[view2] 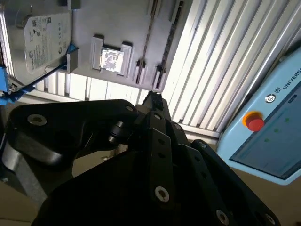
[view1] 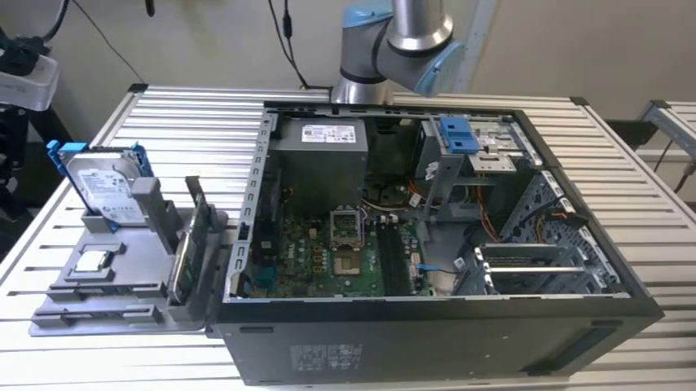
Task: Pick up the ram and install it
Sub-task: 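Pick up the ram and move it above insertion slot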
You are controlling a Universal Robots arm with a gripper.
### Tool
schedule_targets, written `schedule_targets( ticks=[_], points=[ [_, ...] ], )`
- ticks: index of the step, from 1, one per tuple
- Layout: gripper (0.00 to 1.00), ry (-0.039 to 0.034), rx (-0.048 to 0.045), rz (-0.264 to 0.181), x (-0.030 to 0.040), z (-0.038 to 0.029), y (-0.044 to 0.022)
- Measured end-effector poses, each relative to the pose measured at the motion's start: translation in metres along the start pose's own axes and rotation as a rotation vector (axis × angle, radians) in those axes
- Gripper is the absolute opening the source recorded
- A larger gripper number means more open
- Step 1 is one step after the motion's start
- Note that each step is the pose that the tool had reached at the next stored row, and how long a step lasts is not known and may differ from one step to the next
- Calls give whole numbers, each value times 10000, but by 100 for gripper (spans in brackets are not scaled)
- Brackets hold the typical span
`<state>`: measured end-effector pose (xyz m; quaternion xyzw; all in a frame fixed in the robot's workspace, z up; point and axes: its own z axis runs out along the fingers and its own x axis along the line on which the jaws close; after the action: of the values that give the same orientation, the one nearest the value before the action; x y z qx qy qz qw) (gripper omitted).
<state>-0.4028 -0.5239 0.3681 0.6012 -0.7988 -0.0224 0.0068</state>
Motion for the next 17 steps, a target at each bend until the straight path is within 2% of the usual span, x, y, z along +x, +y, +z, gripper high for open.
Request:
schedule_targets(
  ticks=[13, 17],
  points=[
    [11, 74, -28, -1642, 0, 11, 0],
    [11, 74, -28, -1685, 0, 12, 0]
  ],
)
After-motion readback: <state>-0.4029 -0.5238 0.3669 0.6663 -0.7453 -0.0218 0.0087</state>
